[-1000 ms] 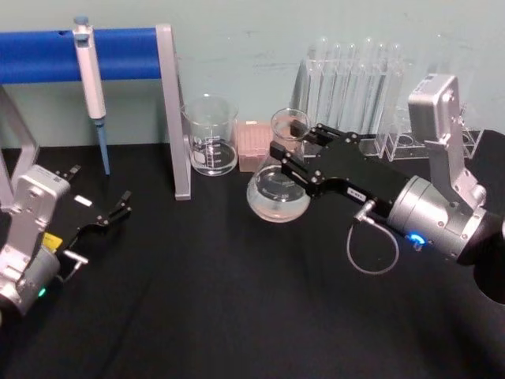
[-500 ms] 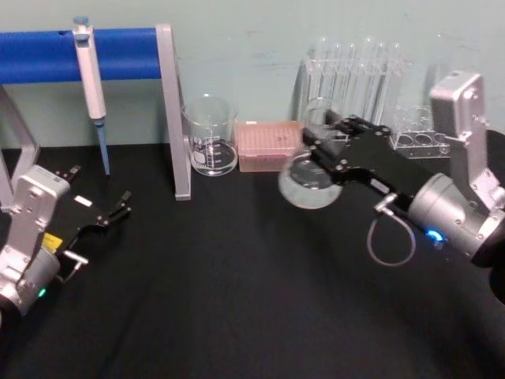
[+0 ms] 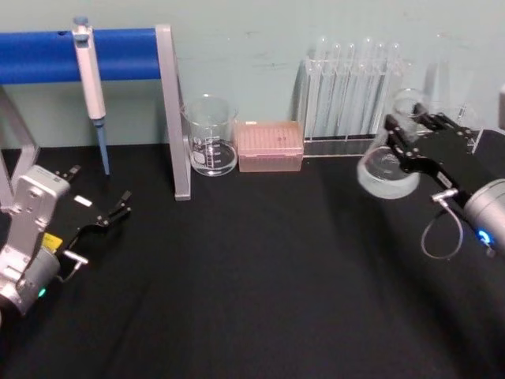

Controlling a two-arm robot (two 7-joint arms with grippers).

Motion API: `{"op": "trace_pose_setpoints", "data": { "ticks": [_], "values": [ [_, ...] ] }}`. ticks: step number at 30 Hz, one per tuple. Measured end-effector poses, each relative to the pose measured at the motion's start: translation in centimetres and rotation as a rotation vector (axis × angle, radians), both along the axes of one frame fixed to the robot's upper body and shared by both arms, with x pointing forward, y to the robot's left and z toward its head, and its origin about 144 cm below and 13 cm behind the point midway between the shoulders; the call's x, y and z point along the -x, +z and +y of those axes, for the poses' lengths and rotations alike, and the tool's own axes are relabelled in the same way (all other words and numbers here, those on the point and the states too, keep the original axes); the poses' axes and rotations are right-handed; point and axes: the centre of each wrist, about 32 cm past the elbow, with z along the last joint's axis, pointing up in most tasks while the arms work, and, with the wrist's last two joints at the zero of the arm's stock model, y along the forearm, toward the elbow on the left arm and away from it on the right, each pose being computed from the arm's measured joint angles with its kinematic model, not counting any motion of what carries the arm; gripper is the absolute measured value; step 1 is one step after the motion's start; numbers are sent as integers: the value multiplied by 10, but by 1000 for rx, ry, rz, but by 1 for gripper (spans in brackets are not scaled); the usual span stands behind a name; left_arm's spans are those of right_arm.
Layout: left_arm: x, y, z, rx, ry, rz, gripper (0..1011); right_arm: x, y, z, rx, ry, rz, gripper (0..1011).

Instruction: Grasp the erlenmeyer flask with one hand, shake it three times, then place it back.

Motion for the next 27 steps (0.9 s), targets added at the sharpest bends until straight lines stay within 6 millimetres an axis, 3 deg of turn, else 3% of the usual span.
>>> {"op": "trace_pose_setpoints", "data": {
  "ticks": [13,27],
  "values": [
    [0,0,0,0,0,0,1001,1,-2,0,0,-6,10,449],
    [0,0,0,0,0,0,1001,-15,-3,22,-31,288,42,449]
  ]
}}
